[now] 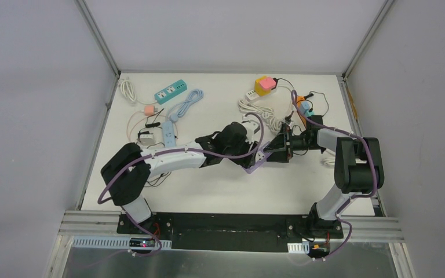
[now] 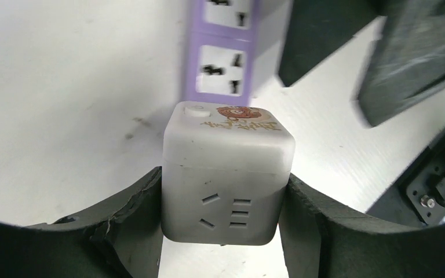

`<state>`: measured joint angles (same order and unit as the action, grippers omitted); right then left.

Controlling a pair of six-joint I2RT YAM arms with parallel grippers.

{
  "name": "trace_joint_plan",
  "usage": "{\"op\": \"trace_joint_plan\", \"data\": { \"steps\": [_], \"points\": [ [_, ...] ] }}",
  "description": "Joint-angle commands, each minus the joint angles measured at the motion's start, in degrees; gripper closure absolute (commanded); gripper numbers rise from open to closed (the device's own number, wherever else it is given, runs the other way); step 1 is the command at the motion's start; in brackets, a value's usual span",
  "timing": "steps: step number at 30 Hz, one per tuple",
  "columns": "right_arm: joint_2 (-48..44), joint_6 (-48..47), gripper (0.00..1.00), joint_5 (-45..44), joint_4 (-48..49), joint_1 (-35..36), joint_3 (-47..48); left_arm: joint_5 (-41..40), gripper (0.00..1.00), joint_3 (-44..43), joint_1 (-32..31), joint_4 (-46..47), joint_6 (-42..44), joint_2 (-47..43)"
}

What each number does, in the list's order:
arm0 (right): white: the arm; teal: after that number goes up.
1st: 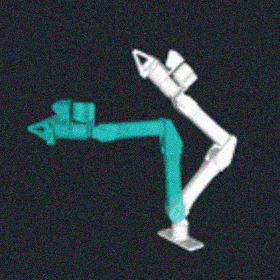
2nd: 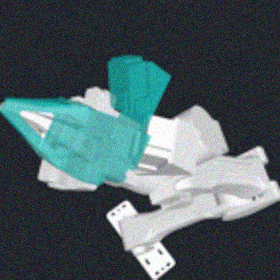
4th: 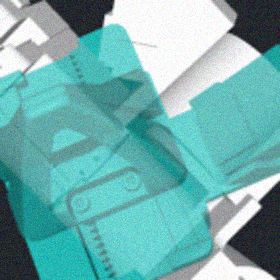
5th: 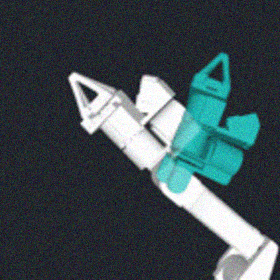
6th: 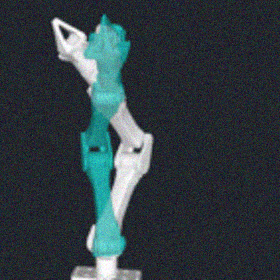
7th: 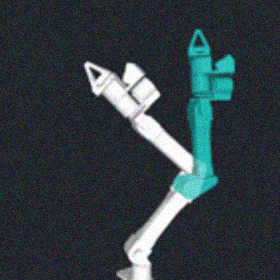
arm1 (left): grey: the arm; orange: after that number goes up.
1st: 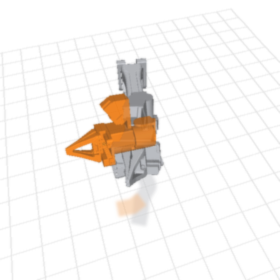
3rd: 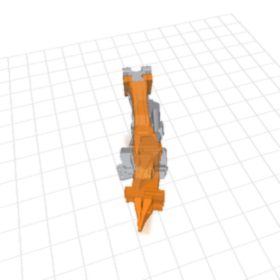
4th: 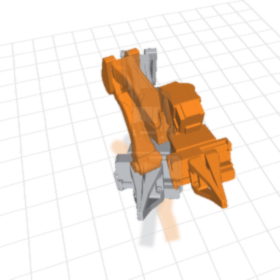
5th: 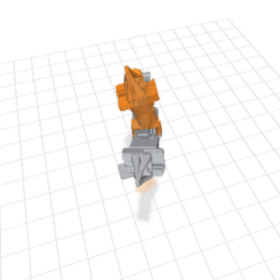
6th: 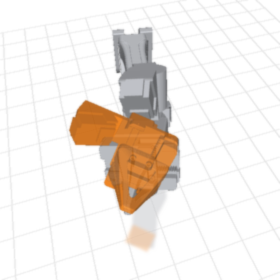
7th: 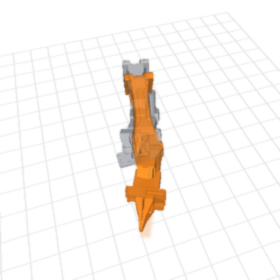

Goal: Pull the plug off the socket
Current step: Place the plug at the center of the board.

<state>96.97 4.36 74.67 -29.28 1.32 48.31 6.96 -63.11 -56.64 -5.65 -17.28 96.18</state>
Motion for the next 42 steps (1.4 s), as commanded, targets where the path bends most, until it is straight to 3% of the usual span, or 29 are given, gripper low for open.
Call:
{"op": "trace_joint_plan", "data": {
  "steps": [1, 12, 20, 30, 42],
  "points": [
    [-2.57, -1.90, 0.00, 1.88, -0.10, -0.51, 1.78, -6.05, 1.00, 3.75, 3.79, 0.04, -3.98, -7.40],
    [-2.58, -2.23, 0.00, 1.53, -0.34, -0.87, 1.87, -12.36, 1.00, 9.75, 13.48, -8.77, -6.01, -18.10],
    [-2.50, -2.37, 0.00, 1.39, -0.43, -1.06, 1.93, -19.25, 1.00, 9.49, 19.42, -17.15, -3.67, -23.22],
    [-2.48, -2.68, 0.00, 1.35, -0.52, -1.14, 1.87, -18.90, 1.00, 7.41, 31.24, -21.98, -2.33, -23.91],
    [-2.38, -3.17, 0.00, 1.52, -0.78, -1.15, 1.87, -27.23, 1.00, 3.17, 41.01, -25.10, -6.48, -19.78]
  ]
}}
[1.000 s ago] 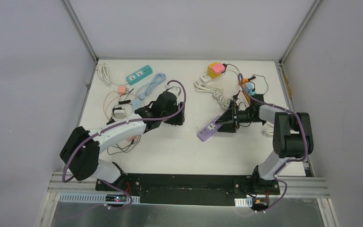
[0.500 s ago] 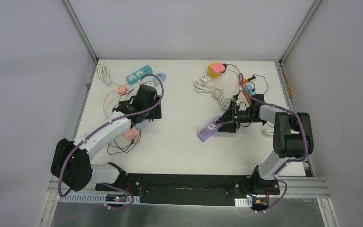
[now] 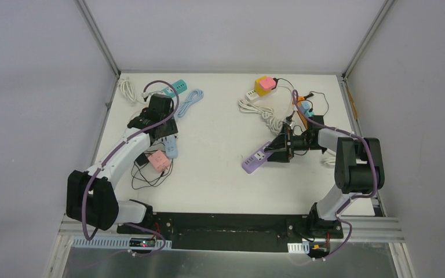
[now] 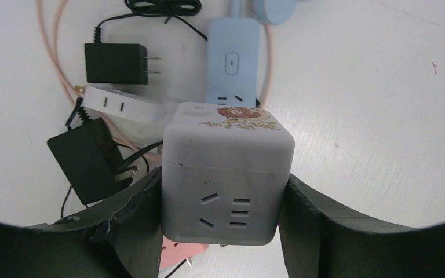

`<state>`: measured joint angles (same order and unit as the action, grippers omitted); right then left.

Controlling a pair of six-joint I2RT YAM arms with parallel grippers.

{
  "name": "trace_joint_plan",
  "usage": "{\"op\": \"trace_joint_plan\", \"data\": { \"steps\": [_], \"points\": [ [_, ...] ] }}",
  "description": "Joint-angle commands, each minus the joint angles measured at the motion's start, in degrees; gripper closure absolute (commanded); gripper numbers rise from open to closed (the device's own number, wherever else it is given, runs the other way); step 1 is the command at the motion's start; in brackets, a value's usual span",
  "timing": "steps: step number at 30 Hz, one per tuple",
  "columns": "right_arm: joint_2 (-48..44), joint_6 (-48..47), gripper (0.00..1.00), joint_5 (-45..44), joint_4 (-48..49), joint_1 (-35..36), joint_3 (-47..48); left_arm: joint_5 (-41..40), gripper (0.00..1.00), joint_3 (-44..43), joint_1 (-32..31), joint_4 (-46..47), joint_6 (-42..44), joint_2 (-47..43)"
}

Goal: Pull the plug off the socket
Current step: Place the plug at the center of the board.

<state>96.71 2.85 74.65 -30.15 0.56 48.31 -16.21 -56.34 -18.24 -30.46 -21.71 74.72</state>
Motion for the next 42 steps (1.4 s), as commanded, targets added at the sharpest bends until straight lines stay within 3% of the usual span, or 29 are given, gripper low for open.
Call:
{"op": "trace_joint_plan", "data": {
  "steps": [1, 18, 32, 34, 38, 42],
  "points": [
    [-2.13, -1.66, 0.00, 1.55, 0.09, -0.38, 1.87, -3.81, 1.00, -4.17, 3.46, -0.39, -2.22, 2.42],
    [-2.22, -2.01, 0.00, 1.99, 0.01, -0.38, 1.79, 0.64, 1.00, -17.46, 13.43, -3.50, -0.77, 18.83],
    [-1.87, -2.41, 0.00, 2.43, 0.01, -0.38, 1.74, 9.35, 1.00, -30.55, 17.88, -13.76, 2.12, 34.60],
    [-1.87, -2.41, 0.00, 2.43, 0.01, -0.38, 1.70, 11.46, 0.91, -31.09, 19.11, -14.41, 2.79, 35.77],
    [-1.94, -2.44, 0.00, 2.51, 0.01, -0.38, 1.70, 15.03, 0.65, -30.77, 20.64, -14.39, 5.28, 36.11],
    [-1.87, -2.49, 0.00, 2.67, 0.01, -0.38, 1.61, 12.98, 0.41, -31.09, 20.76, -15.39, 7.47, 34.72]
  ]
}}
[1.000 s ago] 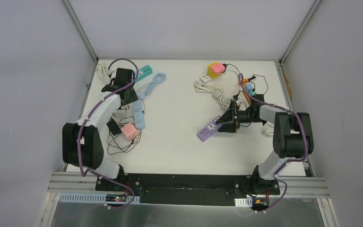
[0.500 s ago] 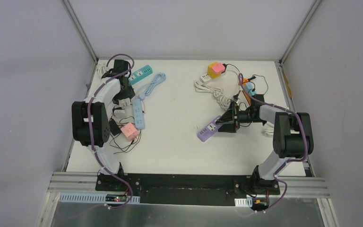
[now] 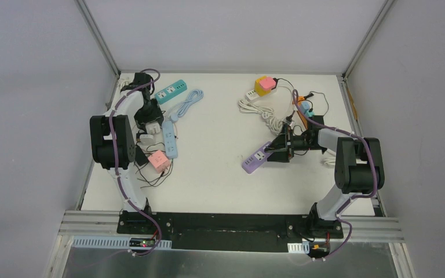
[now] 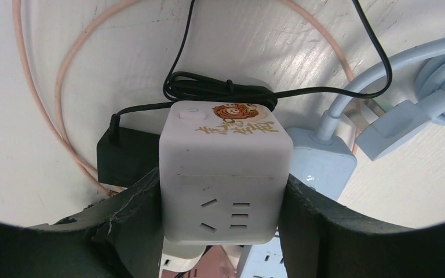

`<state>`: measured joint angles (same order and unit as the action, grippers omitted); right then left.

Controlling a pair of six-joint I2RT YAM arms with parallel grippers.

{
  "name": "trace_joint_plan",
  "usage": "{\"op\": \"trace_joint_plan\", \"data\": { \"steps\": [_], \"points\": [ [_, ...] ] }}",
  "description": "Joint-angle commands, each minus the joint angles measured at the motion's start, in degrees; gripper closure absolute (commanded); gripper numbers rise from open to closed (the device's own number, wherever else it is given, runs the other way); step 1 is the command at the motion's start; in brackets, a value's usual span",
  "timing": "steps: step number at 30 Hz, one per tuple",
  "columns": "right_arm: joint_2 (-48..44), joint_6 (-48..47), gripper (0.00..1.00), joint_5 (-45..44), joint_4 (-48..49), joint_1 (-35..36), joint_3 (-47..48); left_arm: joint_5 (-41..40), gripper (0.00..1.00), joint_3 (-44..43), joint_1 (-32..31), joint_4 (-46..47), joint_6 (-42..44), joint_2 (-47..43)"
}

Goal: Pull the plug off the socket
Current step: Place the plug at the center of the board, then pick up the socket from the center of the board.

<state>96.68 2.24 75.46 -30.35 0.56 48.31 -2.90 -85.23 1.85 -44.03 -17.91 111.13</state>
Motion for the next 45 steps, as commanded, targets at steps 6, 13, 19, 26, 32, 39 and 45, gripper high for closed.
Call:
{"op": "trace_joint_plan", "data": {
  "steps": [6, 13, 19, 26, 32, 39, 45],
  "points": [
    [-1.63, -1.82, 0.00, 2.47, 0.05, -0.38, 1.74, -1.75, 0.15, -2.23, 0.69, -2.71, 6.26, -6.25],
    [-2.01, -5.78, 0.00, 2.35, -3.05, -0.38, 2.72, 1.76, 0.09, -0.58, 0.63, -2.60, 7.18, -14.63],
    [-3.61, -11.31, 0.00, 0.83, -8.48, -0.43, 4.15, 11.27, 0.08, 5.32, 0.57, 3.05, 6.42, -27.61],
    [-6.61, -16.97, 0.00, -1.74, -12.87, -2.34, 5.15, 35.97, 0.01, 15.60, -0.29, 19.50, -0.07, -45.02],
    [-9.04, -20.65, 0.00, -5.92, -15.61, -5.13, 6.14, 44.58, 0.01, 22.46, -5.09, 31.04, -9.31, -50.79],
    [-12.26, -21.12, 0.00, -9.09, -14.95, -10.58, 6.32, 37.62, 0.01, 25.40, -25.68, 34.49, -6.50, -47.81],
    [-16.28, -16.06, 0.00, -12.23, -8.40, -14.84, 3.29, 22.29, 0.01, 23.42, -42.21, 32.83, 2.37, -39.27]
  ]
}}
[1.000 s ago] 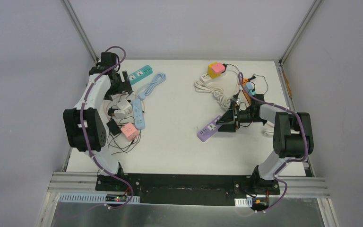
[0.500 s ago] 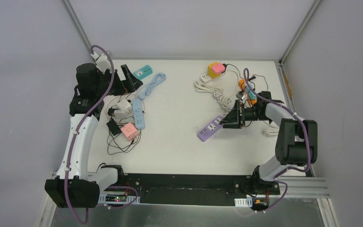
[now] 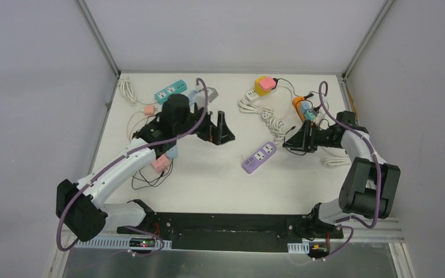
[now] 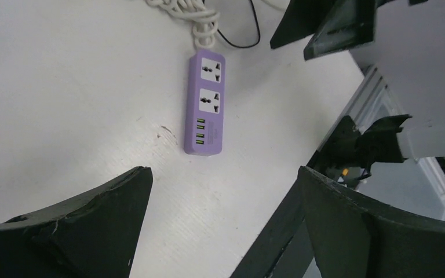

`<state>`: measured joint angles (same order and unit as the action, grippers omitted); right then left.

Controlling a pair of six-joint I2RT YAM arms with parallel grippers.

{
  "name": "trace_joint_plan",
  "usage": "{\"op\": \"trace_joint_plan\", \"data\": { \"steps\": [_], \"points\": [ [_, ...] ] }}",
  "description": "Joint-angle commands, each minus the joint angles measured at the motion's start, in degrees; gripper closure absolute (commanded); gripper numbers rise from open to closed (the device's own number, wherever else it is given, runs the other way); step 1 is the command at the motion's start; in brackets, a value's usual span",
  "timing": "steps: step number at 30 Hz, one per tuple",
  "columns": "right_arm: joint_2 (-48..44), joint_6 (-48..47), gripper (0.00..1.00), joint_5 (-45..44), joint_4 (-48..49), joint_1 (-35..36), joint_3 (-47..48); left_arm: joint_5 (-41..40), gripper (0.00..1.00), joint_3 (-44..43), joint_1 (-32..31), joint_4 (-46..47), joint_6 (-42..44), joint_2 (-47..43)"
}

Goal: Pull the plug off the socket
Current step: Pick up the socket from the center of the board.

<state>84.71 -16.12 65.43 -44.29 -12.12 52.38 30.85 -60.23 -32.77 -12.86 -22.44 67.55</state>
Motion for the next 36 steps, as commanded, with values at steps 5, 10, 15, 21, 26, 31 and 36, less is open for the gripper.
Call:
{"op": "trace_joint_plan", "data": {
  "steps": [5, 10, 15, 21, 26, 31, 36],
  "points": [
    [-5.87, 5.68, 0.00, -3.13, 10.54, -5.02, -3.29, -26.62, 0.01, -8.74, -18.38, -3.15, 13.45, 15.38],
    [-5.65, 6.11, 0.00, -4.30, 11.80, -6.22, -3.84, -38.61, 0.01, -18.77, -25.68, -9.88, 17.52, 28.07],
    [-5.11, 6.10, 0.00, -4.36, 12.39, -6.82, -4.13, -41.35, 0.01, -24.71, -27.26, -11.07, 16.36, 37.10],
    [-4.90, 6.01, 0.00, -4.00, 12.96, -7.12, -4.71, -36.07, 0.01, -29.96, -27.21, -13.05, 14.33, 44.06],
    [-4.47, 6.00, 0.00, -3.74, 13.18, -7.30, -4.79, -32.07, 0.05, -32.13, -27.19, -13.13, 13.33, 48.19],
    [-4.16, 5.92, 0.00, -3.49, 13.28, -7.39, -5.01, -29.93, 0.16, -33.70, -27.17, -13.23, 13.21, 51.36],
    [-3.89, 5.92, 0.00, -3.28, 13.34, -7.39, -5.09, -29.74, 0.25, -34.88, -27.17, -13.95, 13.64, 53.52]
  ]
}}
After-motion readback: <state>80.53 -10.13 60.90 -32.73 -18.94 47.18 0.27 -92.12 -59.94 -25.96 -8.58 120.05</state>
